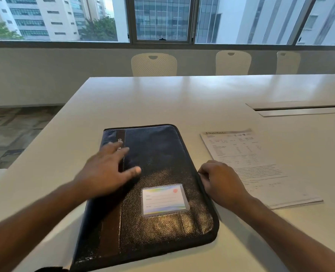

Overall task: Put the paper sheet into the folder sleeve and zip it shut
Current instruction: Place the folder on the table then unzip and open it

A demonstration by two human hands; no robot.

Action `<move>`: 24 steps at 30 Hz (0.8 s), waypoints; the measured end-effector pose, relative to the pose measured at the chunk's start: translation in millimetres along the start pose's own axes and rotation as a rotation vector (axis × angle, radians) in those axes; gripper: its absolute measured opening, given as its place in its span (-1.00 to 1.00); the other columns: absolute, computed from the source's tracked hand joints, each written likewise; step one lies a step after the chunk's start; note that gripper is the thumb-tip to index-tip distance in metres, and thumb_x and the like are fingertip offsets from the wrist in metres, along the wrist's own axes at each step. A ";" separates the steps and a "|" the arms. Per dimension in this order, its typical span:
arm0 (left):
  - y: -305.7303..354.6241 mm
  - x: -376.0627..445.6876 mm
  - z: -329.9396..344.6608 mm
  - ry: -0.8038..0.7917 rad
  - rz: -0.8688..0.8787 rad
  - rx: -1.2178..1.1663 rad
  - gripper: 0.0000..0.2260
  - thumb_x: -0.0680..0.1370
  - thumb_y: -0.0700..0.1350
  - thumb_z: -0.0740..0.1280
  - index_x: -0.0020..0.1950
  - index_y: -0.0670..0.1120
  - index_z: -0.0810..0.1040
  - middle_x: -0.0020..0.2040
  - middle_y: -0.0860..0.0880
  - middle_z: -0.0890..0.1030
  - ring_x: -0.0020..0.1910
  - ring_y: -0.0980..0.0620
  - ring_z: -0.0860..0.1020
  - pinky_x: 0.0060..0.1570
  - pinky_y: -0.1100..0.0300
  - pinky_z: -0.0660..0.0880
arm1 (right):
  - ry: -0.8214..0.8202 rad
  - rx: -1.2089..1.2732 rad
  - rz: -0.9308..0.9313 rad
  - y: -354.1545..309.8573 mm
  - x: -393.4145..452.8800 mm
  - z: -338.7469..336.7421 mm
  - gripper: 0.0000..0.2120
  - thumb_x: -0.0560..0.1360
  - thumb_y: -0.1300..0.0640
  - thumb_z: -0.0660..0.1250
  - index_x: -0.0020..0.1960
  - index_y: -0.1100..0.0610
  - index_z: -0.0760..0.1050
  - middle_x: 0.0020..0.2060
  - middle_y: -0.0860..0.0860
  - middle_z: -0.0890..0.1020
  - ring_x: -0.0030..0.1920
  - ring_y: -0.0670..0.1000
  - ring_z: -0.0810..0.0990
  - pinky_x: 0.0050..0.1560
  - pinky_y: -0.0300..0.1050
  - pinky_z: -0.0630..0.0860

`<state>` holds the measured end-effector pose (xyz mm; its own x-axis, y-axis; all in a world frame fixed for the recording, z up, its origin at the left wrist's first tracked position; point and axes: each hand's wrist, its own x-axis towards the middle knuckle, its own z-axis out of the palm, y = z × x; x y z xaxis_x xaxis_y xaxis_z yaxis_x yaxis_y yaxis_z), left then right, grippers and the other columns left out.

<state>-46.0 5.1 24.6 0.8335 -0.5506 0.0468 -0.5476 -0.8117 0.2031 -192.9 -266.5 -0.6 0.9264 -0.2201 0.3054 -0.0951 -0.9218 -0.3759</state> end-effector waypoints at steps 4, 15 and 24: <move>25.5 -50.8 14.8 -0.075 0.045 0.015 -0.02 0.25 0.62 -0.25 0.58 0.15 -0.06 0.58 0.16 -0.15 0.53 0.15 -0.21 0.49 0.10 -0.14 | 0.030 -0.027 0.006 -2.0 4.7 1.7 -0.84 0.54 0.14 0.30 -0.11 0.14 0.63 -0.27 -0.07 0.52 -0.28 -0.08 0.50 -0.30 -0.33 0.34; 19.6 -33.8 38.5 0.029 -0.042 0.063 -0.15 0.39 0.53 -0.24 0.58 0.12 -0.12 0.59 0.14 -0.15 0.54 0.17 -0.18 0.49 0.15 -0.21 | 0.000 -0.006 0.006 -5.8 23.5 5.6 -0.84 0.55 0.13 0.29 -0.10 0.15 0.62 -0.25 -0.04 0.54 -0.25 -0.06 0.52 -0.21 -0.21 0.44; 16.1 -18.9 44.8 0.040 -0.058 0.070 -0.13 0.37 0.55 -0.26 0.58 0.12 -0.11 0.59 0.13 -0.12 0.55 0.14 -0.15 0.51 0.11 -0.17 | -0.051 0.050 -0.015 -4.9 -12.5 -8.1 -0.83 0.53 0.16 0.31 -0.22 0.11 0.58 -0.34 -0.11 0.51 -0.32 -0.12 0.48 -0.35 -0.34 0.27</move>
<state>-73.8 -6.3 -16.8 0.8652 -0.4956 0.0759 -0.5014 -0.8541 0.1380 -207.0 -261.8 4.5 0.9450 -0.1890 0.2668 -0.0641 -0.9072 -0.4157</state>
